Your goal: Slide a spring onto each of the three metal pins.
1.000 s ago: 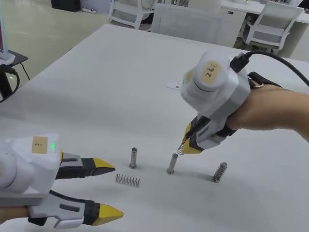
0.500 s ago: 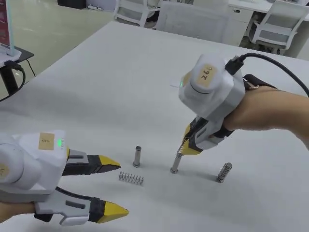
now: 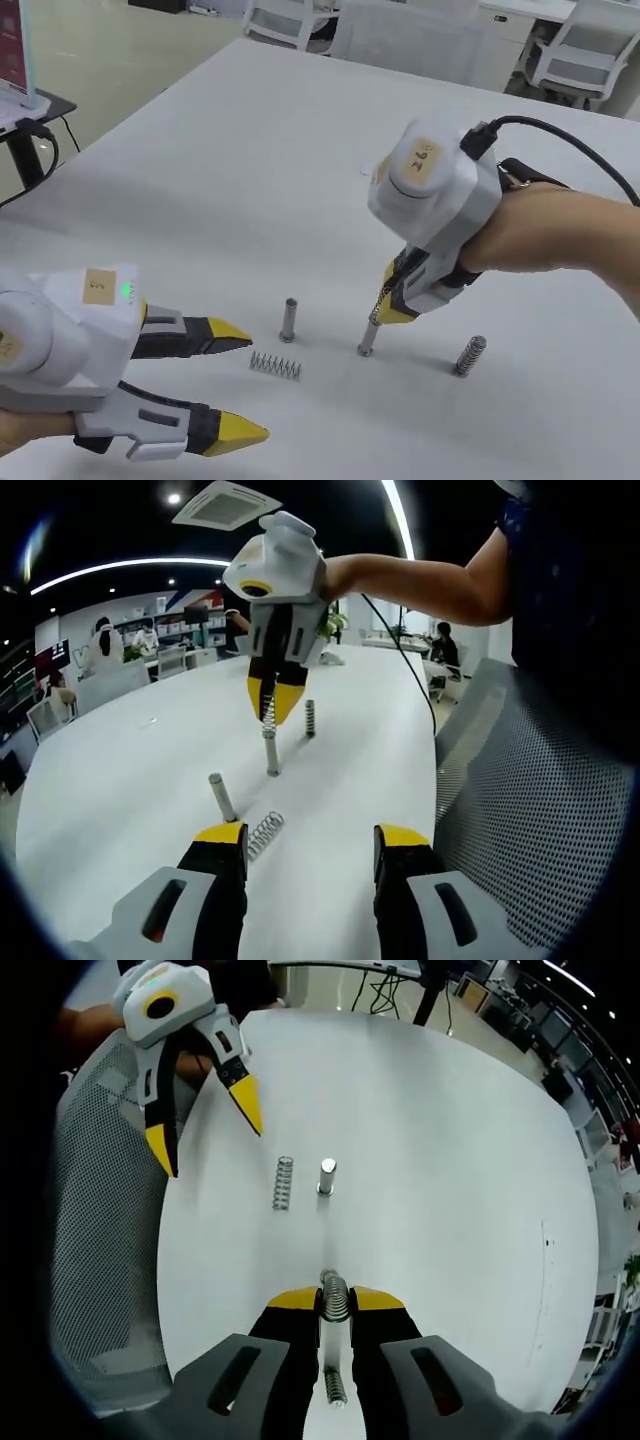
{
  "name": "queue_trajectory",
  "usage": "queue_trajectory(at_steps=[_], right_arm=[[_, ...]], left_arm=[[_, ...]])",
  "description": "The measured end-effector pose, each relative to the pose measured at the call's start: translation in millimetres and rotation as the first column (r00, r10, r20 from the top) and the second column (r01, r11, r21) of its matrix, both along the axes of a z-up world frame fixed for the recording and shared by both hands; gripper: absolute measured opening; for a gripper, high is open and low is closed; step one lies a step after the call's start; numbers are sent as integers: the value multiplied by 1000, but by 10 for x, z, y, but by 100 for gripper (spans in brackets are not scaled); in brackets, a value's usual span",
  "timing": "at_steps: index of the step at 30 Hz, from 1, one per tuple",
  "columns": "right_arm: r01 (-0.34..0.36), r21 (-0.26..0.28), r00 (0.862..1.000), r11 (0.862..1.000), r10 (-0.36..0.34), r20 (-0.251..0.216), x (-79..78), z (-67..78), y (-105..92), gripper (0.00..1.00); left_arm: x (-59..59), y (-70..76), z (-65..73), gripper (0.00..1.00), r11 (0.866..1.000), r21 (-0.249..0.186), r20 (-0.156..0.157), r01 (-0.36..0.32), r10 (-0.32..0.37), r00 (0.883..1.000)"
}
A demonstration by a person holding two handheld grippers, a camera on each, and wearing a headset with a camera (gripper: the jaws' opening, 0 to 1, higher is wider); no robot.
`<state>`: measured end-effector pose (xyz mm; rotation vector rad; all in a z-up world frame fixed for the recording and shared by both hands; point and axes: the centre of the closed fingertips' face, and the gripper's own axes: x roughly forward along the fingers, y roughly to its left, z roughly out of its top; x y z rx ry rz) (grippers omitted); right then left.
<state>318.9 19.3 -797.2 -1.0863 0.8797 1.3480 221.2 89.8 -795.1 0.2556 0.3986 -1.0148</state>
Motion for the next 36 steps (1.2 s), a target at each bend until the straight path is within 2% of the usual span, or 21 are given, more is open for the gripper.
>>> queue_trajectory(at_steps=[14,22,36], right_arm=[[5,-25,1000,1000,-6,-28,-27,-193,-3,9],[12,-49,999,999,-13,-33,-49,-302,-42,9],[31,-45,998,999,-33,-44,-37,-413,-58,9]], left_arm=[[-18,-20,28,44,1000,-1,-1,-3,3,1000],[-6,18,13,43,1000,0,0,-2,2,1000],[1,28,2,43,1000,1,-2,-1,1,1000]])
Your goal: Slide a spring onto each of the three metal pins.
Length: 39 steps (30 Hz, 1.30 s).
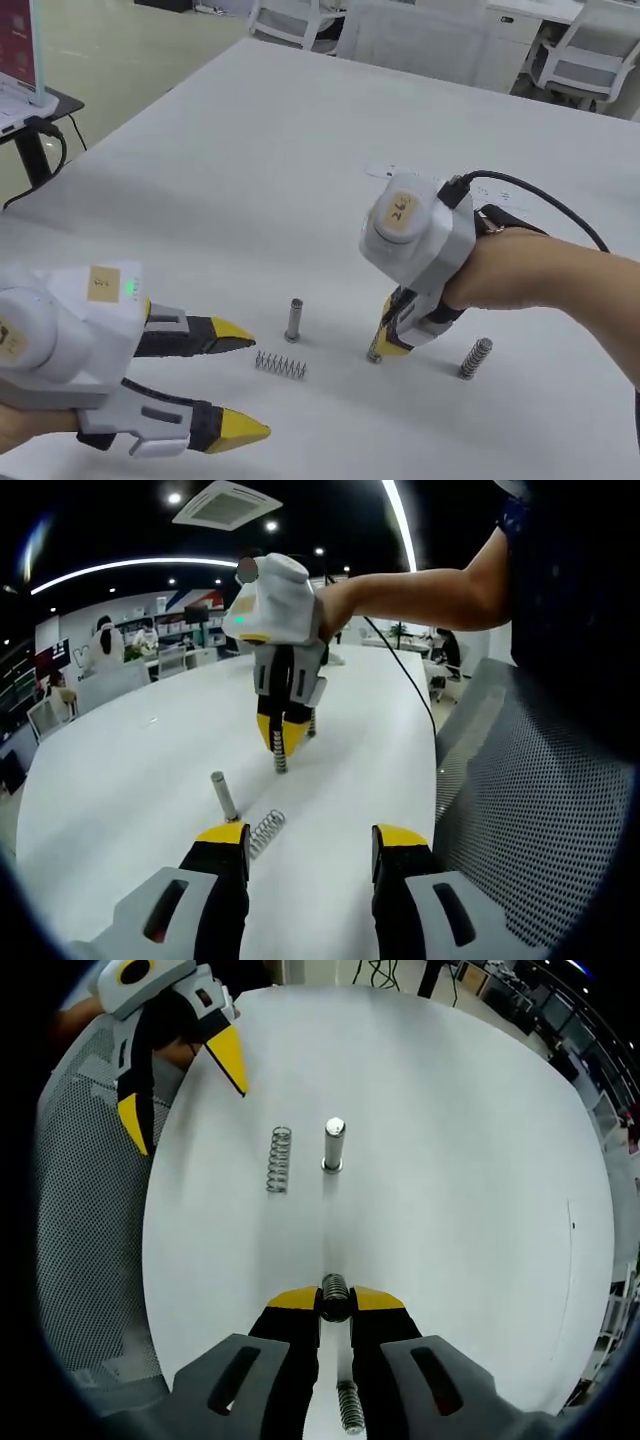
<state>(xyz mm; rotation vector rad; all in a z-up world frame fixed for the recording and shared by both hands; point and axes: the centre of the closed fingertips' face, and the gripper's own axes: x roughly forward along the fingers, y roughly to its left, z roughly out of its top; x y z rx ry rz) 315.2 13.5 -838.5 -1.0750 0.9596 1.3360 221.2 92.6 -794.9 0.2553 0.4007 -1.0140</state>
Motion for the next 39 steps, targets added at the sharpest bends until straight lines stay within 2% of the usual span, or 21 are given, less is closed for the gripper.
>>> queue_trajectory(at_steps=[7,17,30,39], right_arm=[[5,-5,1000,1000,-5,-7,4,-53,-22,9],[4,3,1000,1000,-4,-16,-4,-57,-17,9],[22,30,1000,999,-22,-12,0,-50,-40,20],[34,45,999,998,-34,-12,-34,-34,-95,22]], left_arm=[[-1,9,-8,43,1000,0,-4,2,-2,1000],[-1,-11,15,43,1000,2,-2,2,-2,1000],[-18,2,10,43,1000,3,-4,-4,4,1000],[-14,-7,13,43,1000,4,-2,-5,5,1000]])
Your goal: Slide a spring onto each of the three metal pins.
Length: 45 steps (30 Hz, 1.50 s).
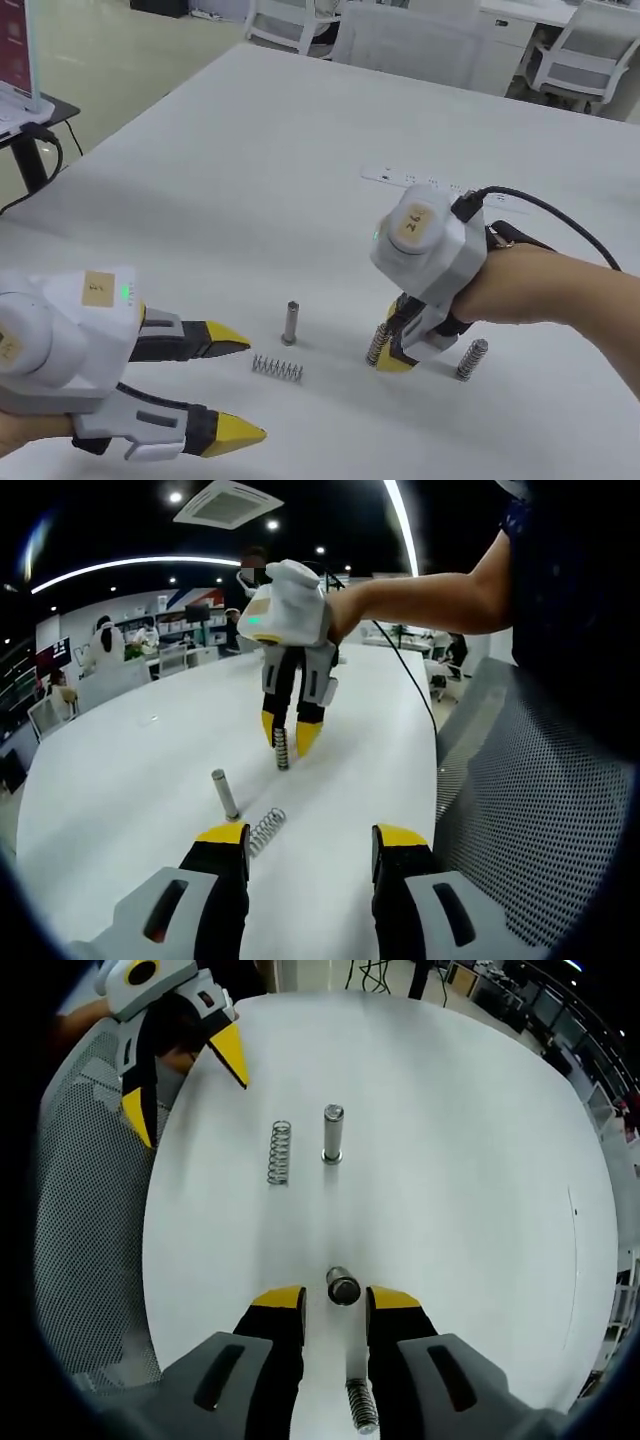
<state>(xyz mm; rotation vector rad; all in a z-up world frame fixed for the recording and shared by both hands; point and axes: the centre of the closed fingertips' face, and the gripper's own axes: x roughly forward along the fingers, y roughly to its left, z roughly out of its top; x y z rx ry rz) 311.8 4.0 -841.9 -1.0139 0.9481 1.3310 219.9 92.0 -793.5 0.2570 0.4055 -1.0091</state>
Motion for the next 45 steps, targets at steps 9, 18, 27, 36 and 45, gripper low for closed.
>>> queue_trajectory(at_steps=[9,18,27,36,45], right_arm=[[17,-9,1000,1000,-17,-7,-71,-38,-120,22],[31,-8,999,999,-31,-20,-189,-44,-177,22],[37,4,999,999,-37,-40,-331,-34,-153,22],[18,23,998,1000,-17,-61,-486,12,-33,21],[-12,54,999,998,15,-52,-549,91,176,21]], left_arm=[[5,13,-8,43,1000,0,1,-2,2,1000],[15,12,-5,43,1000,-2,5,0,0,1000],[17,42,-11,43,1000,1,6,-2,2,1000],[19,69,-4,42,1000,0,10,-9,9,1000],[8,90,4,42,1000,0,12,-13,13,1000]])
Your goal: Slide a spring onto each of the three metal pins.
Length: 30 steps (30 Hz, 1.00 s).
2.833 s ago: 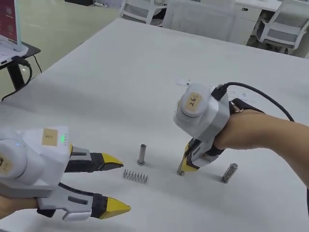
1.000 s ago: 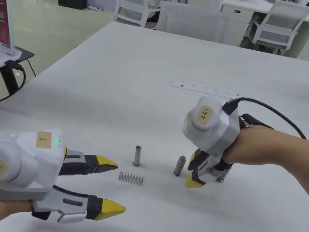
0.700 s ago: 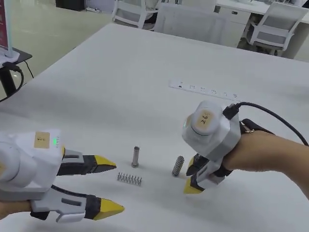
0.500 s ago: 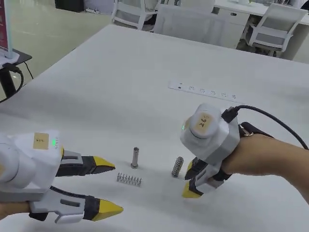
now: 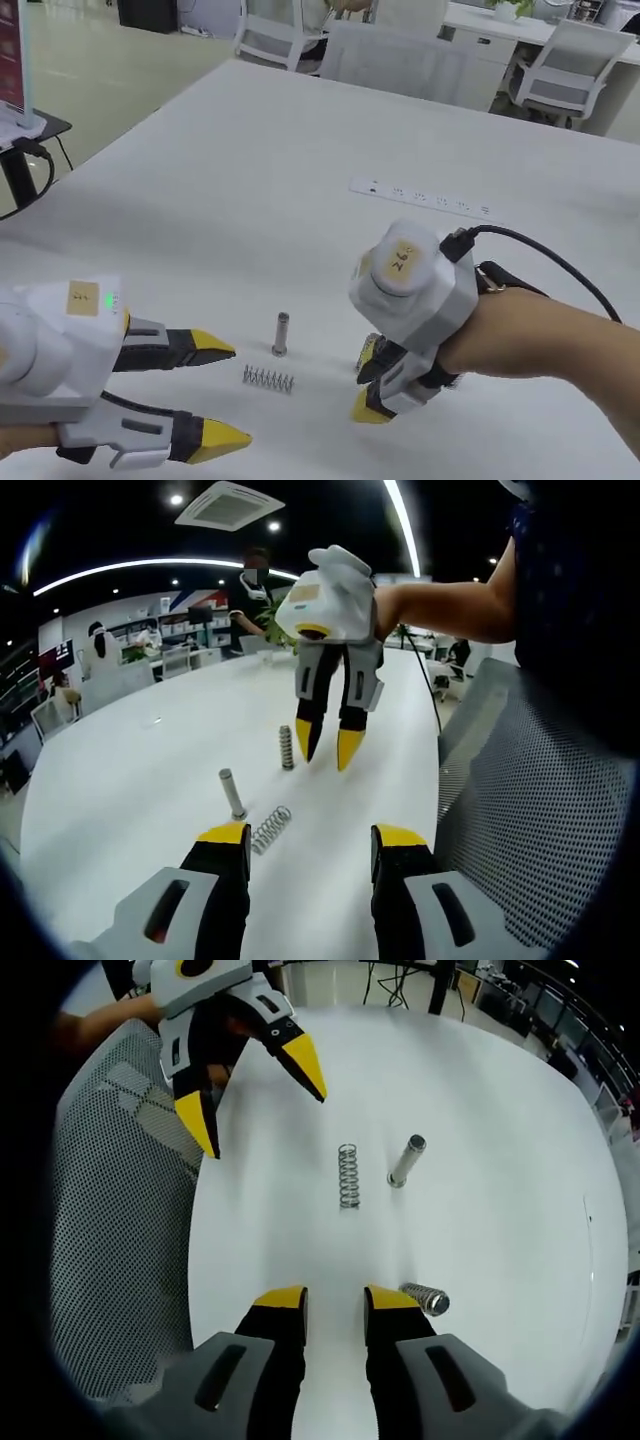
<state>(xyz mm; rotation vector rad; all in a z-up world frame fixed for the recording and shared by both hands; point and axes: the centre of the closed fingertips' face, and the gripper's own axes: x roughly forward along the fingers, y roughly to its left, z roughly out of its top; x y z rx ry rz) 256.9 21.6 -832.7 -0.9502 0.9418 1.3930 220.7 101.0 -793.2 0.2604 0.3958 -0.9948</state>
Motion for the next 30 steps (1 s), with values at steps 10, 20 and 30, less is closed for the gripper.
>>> queue_trajectory(at_steps=[10,20,30], right_arm=[[-44,29,999,999,44,23,-4,51,260,20],[-66,40,997,997,64,33,47,-7,465,20],[-77,45,997,996,76,25,73,-92,596,19]], left_arm=[[-17,22,16,42,1000,-1,2,-4,4,1000],[-21,23,20,42,1000,-3,2,-6,6,1000],[-27,24,10,42,1000,-5,-1,-12,12,1000]])
